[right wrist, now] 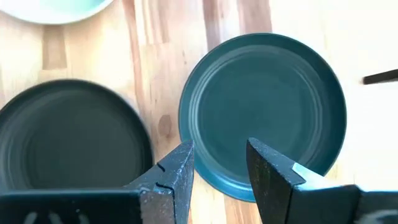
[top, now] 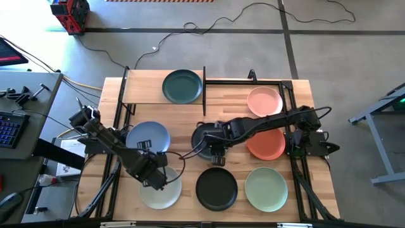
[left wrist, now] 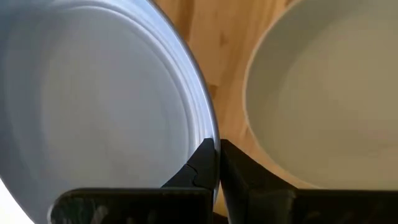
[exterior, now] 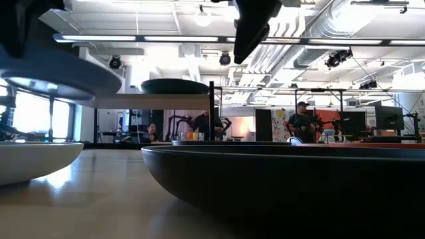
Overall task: Place and stack plates onto a shelf
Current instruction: Stack the light blue plate on top of the dark green plate on the shelf
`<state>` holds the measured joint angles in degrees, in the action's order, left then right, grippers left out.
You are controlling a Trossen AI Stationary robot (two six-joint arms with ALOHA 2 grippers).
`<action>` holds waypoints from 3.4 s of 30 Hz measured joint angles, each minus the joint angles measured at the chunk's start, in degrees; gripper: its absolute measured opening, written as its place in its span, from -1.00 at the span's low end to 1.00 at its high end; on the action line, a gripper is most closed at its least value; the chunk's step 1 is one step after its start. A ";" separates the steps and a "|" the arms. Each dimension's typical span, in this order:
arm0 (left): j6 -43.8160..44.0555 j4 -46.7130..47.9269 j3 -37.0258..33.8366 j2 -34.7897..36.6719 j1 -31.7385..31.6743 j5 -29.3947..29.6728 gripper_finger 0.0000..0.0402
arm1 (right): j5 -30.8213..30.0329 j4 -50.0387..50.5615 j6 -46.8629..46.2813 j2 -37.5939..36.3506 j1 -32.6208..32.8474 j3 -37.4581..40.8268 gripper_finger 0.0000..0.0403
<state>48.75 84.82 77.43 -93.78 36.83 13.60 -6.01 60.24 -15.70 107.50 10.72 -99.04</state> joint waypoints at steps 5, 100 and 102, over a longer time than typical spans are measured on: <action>-2.48 5.38 4.02 0.06 -1.66 5.32 -1.00 | 0.27 0.03 -2.37 0.00 -0.59 0.00 -0.39; -84.41 -21.73 6.62 6.73 -60.05 -4.56 -0.75 | -5.61 -1.86 -34.87 0.00 2.67 0.00 -0.39; -84.36 -21.71 6.62 6.73 -60.05 -4.68 -0.75 | -6.19 -1.85 -34.85 0.00 2.67 0.00 -0.39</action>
<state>-35.61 63.11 84.05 -87.05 -23.22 8.92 -12.20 58.39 -50.54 107.50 13.39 -99.04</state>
